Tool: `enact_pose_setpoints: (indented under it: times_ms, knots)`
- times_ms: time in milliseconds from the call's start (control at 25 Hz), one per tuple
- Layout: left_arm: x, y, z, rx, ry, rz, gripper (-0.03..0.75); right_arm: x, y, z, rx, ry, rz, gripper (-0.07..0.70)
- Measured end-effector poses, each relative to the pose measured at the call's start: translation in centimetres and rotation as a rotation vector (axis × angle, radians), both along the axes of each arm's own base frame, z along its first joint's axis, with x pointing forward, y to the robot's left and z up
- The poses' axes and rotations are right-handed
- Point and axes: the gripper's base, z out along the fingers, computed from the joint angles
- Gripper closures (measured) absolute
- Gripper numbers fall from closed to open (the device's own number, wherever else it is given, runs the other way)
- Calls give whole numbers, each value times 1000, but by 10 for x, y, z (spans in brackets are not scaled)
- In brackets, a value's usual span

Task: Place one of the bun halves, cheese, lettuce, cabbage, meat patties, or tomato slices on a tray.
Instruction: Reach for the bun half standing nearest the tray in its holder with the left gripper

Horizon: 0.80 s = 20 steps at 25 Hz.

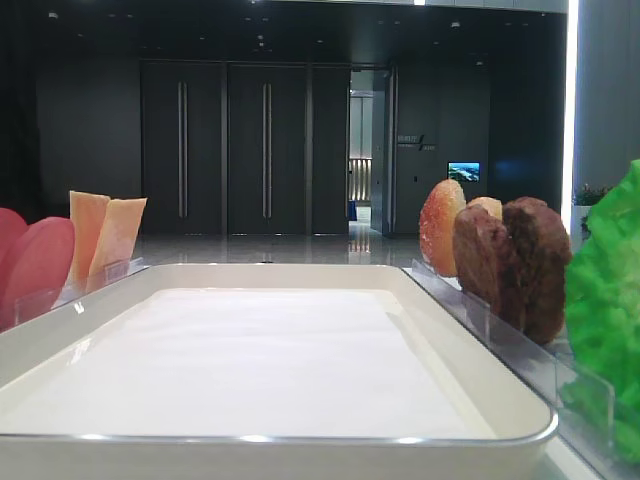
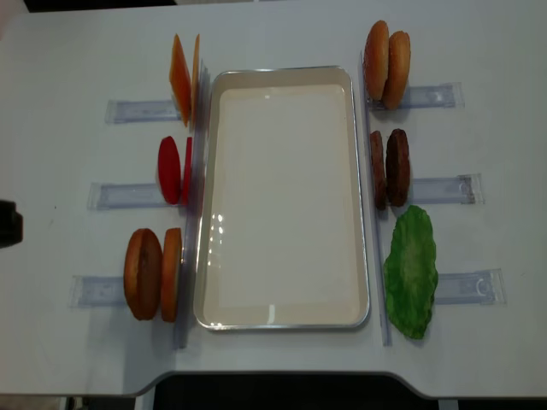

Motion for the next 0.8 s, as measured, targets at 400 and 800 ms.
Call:
enact_pose_setpoints:
  times_ms: [400, 800]
  knots:
    - [50, 3, -27, 14, 192, 4, 386, 0, 0, 0, 1, 0, 1, 216]
    - [53, 4, -29, 13, 205, 35, 384, 0, 0, 0, 1, 0, 1, 216]
